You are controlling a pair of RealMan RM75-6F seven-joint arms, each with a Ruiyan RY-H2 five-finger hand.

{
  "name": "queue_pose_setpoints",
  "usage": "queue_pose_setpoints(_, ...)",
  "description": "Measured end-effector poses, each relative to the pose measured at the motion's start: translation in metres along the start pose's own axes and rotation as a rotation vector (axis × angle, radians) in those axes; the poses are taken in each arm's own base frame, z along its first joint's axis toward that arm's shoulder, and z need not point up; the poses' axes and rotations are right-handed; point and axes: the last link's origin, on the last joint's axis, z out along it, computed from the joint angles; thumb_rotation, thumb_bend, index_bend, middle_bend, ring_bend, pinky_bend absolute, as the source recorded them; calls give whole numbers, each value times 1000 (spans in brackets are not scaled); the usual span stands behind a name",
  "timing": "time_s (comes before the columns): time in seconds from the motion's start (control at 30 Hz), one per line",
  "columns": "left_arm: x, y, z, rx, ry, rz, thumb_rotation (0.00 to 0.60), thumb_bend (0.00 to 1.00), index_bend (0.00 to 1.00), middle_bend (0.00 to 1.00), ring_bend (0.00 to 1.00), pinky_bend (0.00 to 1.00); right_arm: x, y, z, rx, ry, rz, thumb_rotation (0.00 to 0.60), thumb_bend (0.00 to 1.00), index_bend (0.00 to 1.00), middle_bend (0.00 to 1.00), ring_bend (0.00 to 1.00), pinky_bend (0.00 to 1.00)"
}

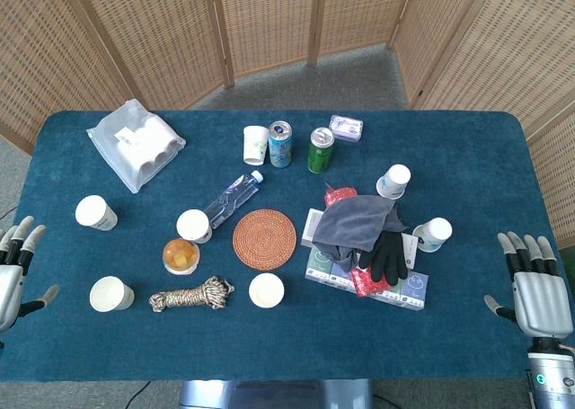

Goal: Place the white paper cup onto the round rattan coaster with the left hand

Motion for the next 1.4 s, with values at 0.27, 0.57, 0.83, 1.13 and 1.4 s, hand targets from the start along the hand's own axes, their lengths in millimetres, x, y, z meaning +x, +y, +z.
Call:
queue_pose_setpoints(0.27, -2, 1, 0, -1, -10, 5, 600, 261, 0, 0, 0, 0, 2, 0, 0, 2, 9, 6, 600, 14, 0, 0, 0, 0)
queue_pose_setpoints(0.57, -7, 2, 2, -5, -31, 4, 600, 261, 0, 0, 0, 0, 3, 1, 0, -4, 3, 5, 600, 14, 0, 0, 0, 0)
queue_pose_setpoints(0.83, -16, 5, 1, -17, -91, -32, 600, 262, 0, 0, 0, 0, 7, 4, -2, -9, 11, 22, 600, 15, 0, 0, 0, 0)
queue_pose_setpoints(1.13, -7, 19, -12, -71, -147, -80, 600, 261, 0, 0, 0, 0, 11, 4, -4, 1, 14, 32, 600, 15, 0, 0, 0, 0)
queue_pose_setpoints(1.4, -13, 23, -19, -90, -285, -71, 600, 261, 0, 0, 0, 0, 10, 4, -5, -2, 8, 28, 600, 16, 0, 0, 0, 0)
